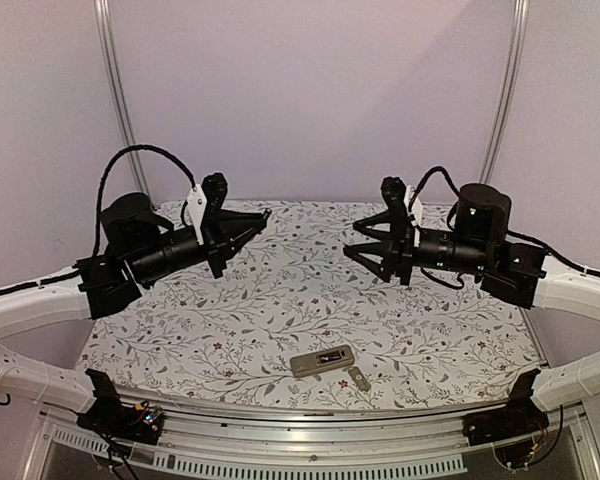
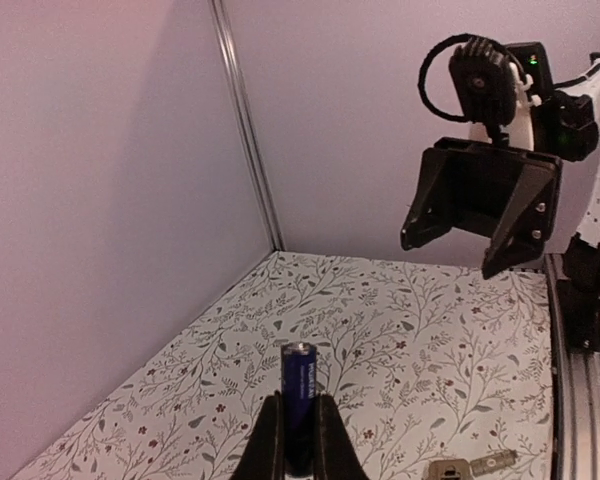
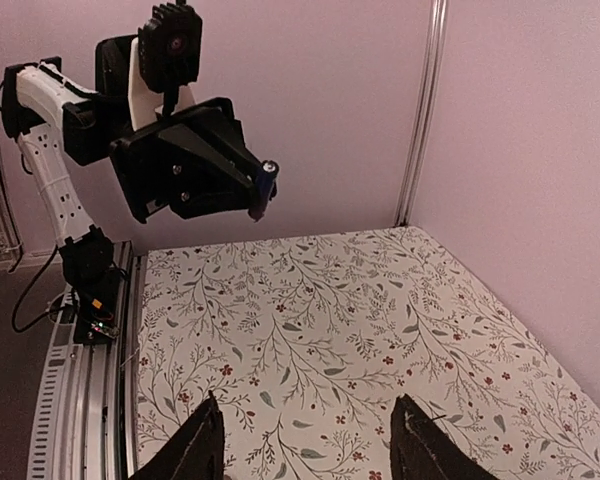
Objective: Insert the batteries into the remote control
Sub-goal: Pass from the left arm to the right
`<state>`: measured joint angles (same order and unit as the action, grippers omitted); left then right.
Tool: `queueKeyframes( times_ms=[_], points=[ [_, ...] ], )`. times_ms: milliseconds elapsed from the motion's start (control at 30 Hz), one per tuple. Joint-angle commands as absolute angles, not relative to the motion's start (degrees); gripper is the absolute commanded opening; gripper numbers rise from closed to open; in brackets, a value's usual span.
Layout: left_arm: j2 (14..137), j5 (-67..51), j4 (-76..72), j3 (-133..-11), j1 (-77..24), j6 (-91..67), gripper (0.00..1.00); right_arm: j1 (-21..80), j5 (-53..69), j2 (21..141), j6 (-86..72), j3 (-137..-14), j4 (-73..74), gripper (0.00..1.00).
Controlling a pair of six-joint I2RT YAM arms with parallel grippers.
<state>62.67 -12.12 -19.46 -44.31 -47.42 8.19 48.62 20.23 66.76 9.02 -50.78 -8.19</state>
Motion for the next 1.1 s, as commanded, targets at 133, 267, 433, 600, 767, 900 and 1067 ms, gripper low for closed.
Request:
queueKeyframes(
  times_ms=[133, 267, 433, 600, 767, 900, 1067],
  points=[
    [63.05, -19.06, -18.45, -51.43, -58.48, 15.53, 0.00, 48.43, 33.08, 62.27, 4.70, -54.38, -14.67, 0.55],
    [63.34, -19.43, -17.93, -53.18, -61.50, 17.15, 0.00, 48.43, 36.01, 60.67, 6.36, -54.15, -14.96, 0.55],
    [64.80, -18.15, -17.69, -54.46, -64.03, 17.95, 0.00, 48.43, 39.47, 60.72, 4.50, -54.50, -18.18, 0.55],
    [66.24, -16.47, -22.92, -53.29, -64.80, 16.89, 0.00, 51.53, 40.71, 64.07, 3.18, -55.45, -23.54, 0.54],
    [68.45, -17.09, -25.21, -53.17, -64.86, 16.02, 0.00, 52.96, 43.86, 68.35, 2.83, -58.58, -28.23, 0.47],
    [68.21, -17.01, -26.54, -52.61, -64.87, 15.73, 0.00, 52.98, 45.98, 71.06, 1.49, -59.90, -28.12, 0.42],
    [68.49, -16.96, -26.46, -52.32, -64.87, 15.72, 0.00, 52.99, 45.54, 72.09, 1.31, -59.59, -27.96, 0.38]
  ],
)
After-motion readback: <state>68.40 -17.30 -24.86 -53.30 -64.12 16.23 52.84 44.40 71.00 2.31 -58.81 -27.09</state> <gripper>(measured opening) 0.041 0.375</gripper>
